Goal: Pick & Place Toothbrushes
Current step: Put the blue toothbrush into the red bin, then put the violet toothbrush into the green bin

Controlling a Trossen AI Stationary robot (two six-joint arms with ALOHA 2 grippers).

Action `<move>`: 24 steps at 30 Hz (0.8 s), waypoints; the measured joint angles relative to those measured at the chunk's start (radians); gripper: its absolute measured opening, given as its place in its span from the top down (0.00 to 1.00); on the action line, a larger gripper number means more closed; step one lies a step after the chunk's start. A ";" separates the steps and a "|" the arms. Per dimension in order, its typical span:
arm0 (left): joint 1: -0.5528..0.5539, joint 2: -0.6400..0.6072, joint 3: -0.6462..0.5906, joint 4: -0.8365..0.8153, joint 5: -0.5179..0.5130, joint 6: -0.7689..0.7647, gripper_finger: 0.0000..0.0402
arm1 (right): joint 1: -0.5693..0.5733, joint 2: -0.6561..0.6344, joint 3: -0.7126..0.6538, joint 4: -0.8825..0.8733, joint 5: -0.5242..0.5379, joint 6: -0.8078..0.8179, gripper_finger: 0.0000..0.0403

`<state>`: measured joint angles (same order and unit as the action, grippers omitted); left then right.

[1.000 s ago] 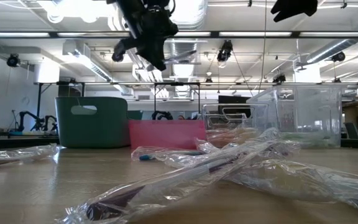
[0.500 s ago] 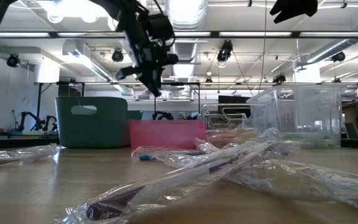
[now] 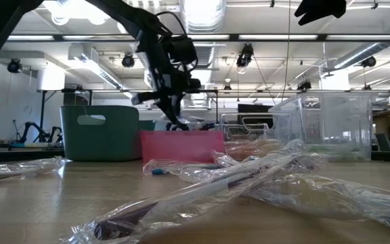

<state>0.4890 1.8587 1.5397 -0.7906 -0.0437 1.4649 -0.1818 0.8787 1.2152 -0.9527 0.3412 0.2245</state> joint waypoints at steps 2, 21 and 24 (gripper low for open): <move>0.000 0.011 -0.001 0.004 -0.002 0.001 0.95 | 0.000 0.000 0.000 0.000 0.000 0.001 0.47; -0.002 0.007 -0.003 0.058 -0.004 -0.049 0.72 | 0.000 0.027 0.000 0.000 -0.001 0.000 0.57; -0.002 0.006 -0.003 0.058 -0.004 -0.057 0.62 | 0.000 0.032 0.000 0.000 -0.001 0.000 0.59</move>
<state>0.4866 1.8652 1.5368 -0.7326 -0.0479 1.4075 -0.1818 0.9107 1.2152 -0.9527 0.3402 0.2246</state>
